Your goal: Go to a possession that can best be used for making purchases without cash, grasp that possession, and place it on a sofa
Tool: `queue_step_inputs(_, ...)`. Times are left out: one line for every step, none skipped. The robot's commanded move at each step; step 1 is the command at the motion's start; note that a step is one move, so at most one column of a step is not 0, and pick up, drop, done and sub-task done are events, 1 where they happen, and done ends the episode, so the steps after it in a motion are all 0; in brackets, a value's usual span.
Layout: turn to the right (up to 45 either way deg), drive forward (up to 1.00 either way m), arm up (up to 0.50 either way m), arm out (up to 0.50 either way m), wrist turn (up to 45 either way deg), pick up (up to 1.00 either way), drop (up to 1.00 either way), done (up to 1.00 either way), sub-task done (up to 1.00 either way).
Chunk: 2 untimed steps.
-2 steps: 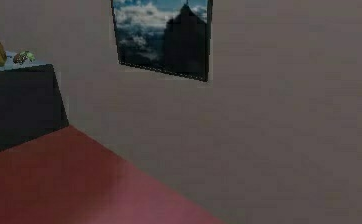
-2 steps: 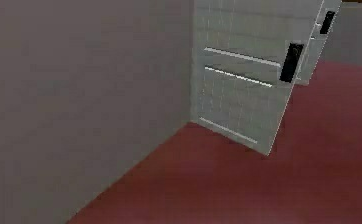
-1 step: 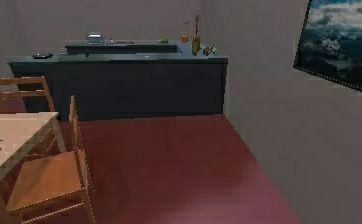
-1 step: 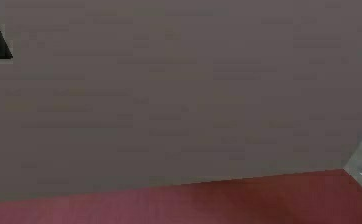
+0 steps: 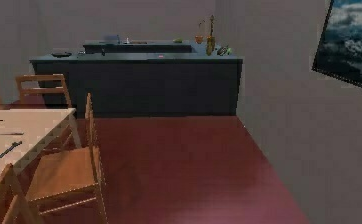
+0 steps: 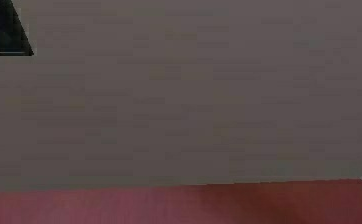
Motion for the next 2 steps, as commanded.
queue_step_inputs(0.0, 1.00, 0.00, 0.00, 0.0, 0.00, 0.00, 0.00, 0.00)
queue_step_inputs(-3.0, 0.00, 0.00, 0.00, 0.0, 0.00, 0.00, 0.00, 0.00)
